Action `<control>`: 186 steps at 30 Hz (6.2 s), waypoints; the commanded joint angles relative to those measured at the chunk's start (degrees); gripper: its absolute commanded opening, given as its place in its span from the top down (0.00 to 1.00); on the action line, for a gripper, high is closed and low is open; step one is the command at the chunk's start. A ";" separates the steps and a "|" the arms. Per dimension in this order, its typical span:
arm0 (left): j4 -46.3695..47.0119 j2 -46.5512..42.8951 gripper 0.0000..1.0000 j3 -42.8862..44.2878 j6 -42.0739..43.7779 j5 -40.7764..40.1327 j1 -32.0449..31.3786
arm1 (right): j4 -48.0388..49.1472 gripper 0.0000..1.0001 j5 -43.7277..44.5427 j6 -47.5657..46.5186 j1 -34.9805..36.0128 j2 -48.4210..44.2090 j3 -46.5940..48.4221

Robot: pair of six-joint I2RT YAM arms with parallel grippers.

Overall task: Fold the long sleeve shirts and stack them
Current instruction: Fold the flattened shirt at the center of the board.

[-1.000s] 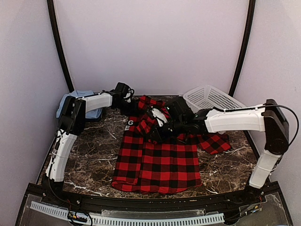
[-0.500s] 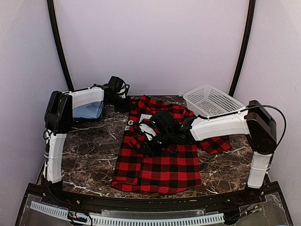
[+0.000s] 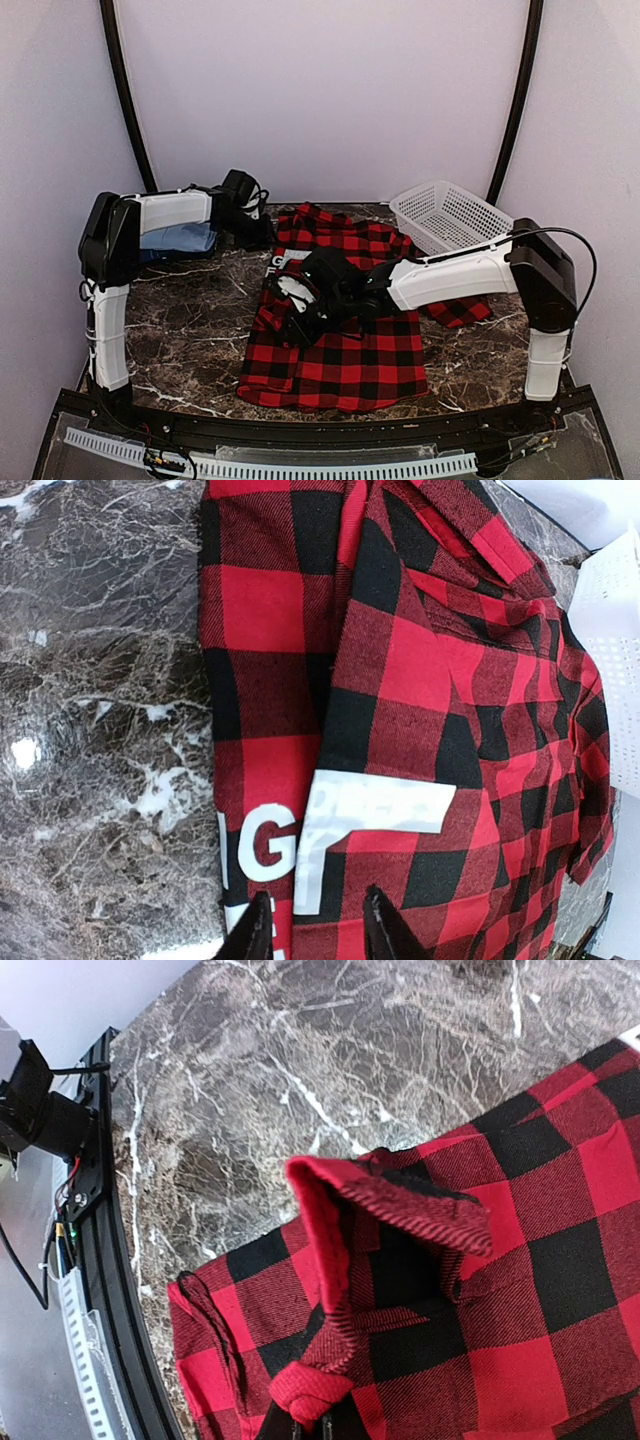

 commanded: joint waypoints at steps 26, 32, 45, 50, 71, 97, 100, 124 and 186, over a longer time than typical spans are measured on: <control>2.20 -22.94 0.62 -34.37 -2.18 5.19 -1.60 | -1.08 0.34 3.36 0.47 -5.01 -8.21 -2.62; 0.88 -26.72 0.65 -38.47 -2.88 4.77 -7.40 | -0.84 0.35 4.98 1.11 -6.22 -7.63 -3.94; -0.28 -31.58 0.68 -47.03 -5.62 6.32 -14.00 | 0.81 0.35 6.38 2.93 -7.01 -6.90 -6.00; -1.02 -35.09 0.69 -49.73 -6.74 7.39 -15.17 | 0.86 0.35 6.41 2.95 -7.09 -6.32 -6.00; -0.62 -37.29 0.89 -52.51 -10.45 9.33 -18.92 | 1.59 0.35 6.34 3.53 -7.11 -5.93 -6.90; -7.56 -42.92 0.64 -52.61 -12.74 0.52 -19.81 | 1.60 0.35 8.13 3.46 -7.30 -5.98 -6.57; -8.38 -42.12 0.55 -50.34 -11.99 -3.94 -19.36 | 1.54 0.35 9.39 4.14 -8.04 -6.94 -7.26; 1.56 -16.86 0.75 -36.33 -0.37 4.52 -7.83 | 0.71 0.36 13.12 7.01 -13.23 -10.75 -9.44; 2.31 -22.05 0.76 -31.84 -8.72 1.69 -6.06 | 0.17 0.31 13.81 -6.23 -24.22 23.58 34.23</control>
